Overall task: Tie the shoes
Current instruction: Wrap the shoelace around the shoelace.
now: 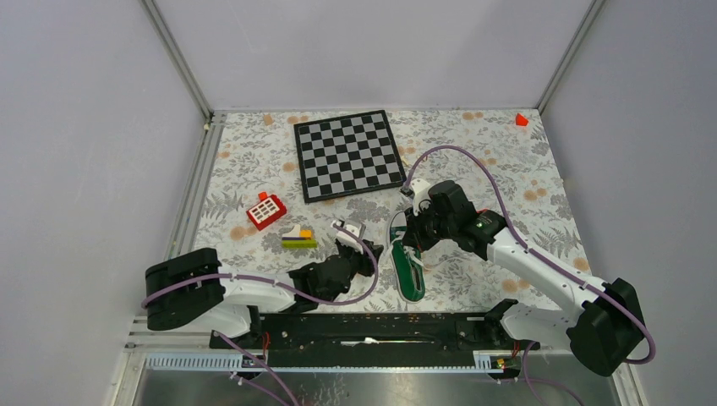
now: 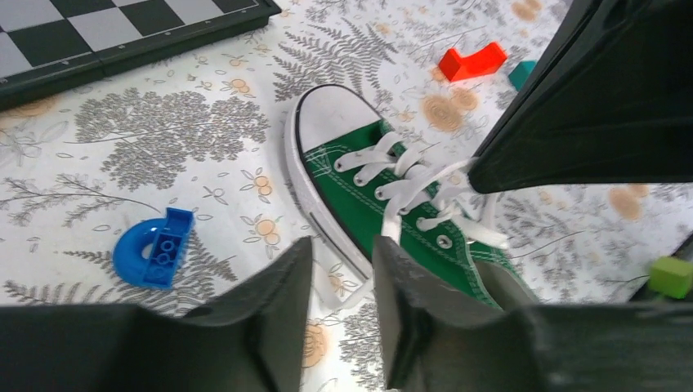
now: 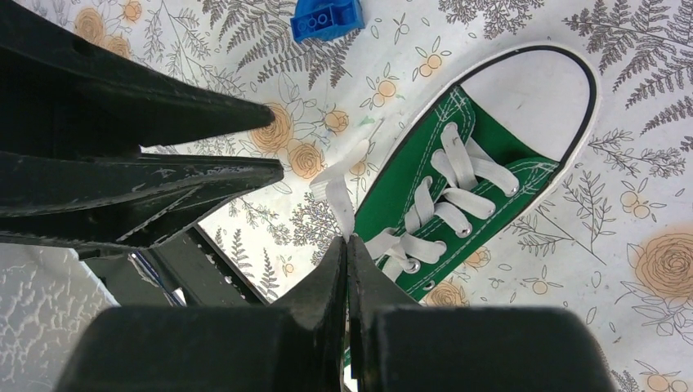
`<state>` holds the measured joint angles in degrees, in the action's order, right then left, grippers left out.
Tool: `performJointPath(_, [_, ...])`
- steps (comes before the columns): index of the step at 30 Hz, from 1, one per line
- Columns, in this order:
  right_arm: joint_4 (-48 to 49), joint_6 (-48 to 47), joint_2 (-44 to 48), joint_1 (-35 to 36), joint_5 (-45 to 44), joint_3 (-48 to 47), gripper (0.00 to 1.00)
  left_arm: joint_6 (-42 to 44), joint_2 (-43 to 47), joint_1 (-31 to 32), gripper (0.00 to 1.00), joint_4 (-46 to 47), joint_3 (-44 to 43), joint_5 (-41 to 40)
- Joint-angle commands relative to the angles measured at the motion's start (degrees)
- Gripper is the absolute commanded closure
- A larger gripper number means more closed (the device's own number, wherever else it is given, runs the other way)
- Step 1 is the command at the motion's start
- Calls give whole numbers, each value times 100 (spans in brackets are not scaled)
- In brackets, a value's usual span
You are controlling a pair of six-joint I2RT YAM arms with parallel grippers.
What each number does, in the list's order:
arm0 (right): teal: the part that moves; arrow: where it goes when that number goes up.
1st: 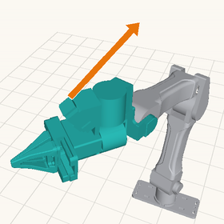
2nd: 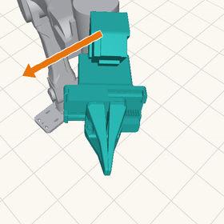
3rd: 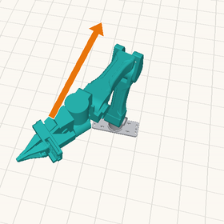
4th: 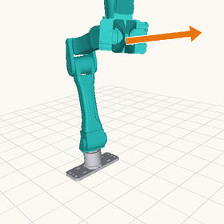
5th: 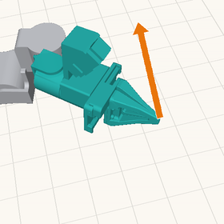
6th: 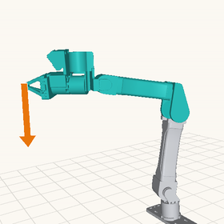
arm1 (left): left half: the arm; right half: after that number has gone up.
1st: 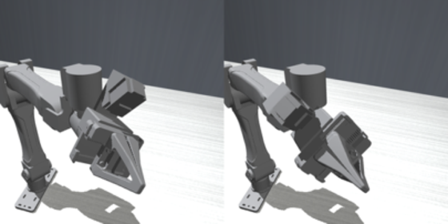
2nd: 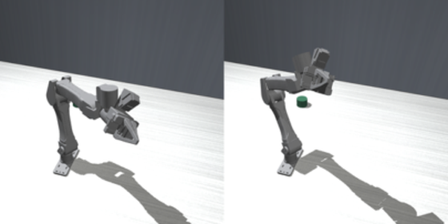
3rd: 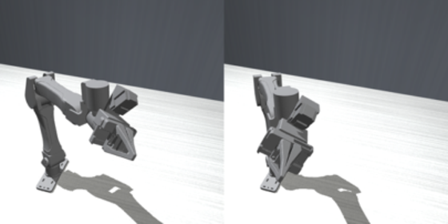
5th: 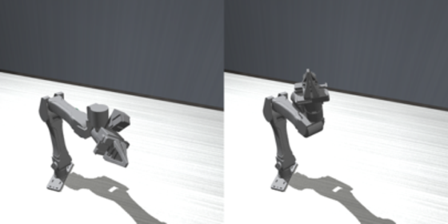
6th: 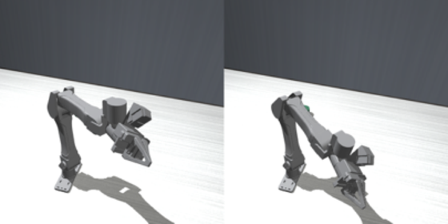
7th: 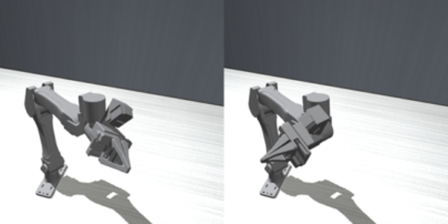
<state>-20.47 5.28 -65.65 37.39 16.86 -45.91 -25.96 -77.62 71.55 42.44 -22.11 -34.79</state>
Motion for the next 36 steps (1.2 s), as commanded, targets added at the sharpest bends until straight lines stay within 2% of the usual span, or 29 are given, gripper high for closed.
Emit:
performJointPath(1, [46, 58, 49, -49, -114, -266, 100, -57, -256, 17, 73, 58, -141, -6])
performJointPath(3, [48, 61, 80, -47, -123, -253, 100, -42, -509, 17, 84, 14, -325, 11])
performJointPath(6, [45, 69, 128, -56, -136, -214, 100, -29, -877, 17, 95, 53, -616, 119])
performJointPath(9, [46, 83, 170, -69, -139, -186, 100, -61, -1189, 17, 100, 133, -906, 263])
performJointPath(17, [-5, 114, 365, -115, -262, -78, 100, 16, -1637, 0, 100, 25, -1655, 281])
performJointPath(24, [241, 360, 462, -258, -240, 178, 100, -11, -1891, -97, 100, -14, -1906, 299])
performJointPath(36, [915, 723, 632, -629, -18, 680, 100, -157, -1599, -97, 100, -404, -1488, 455])
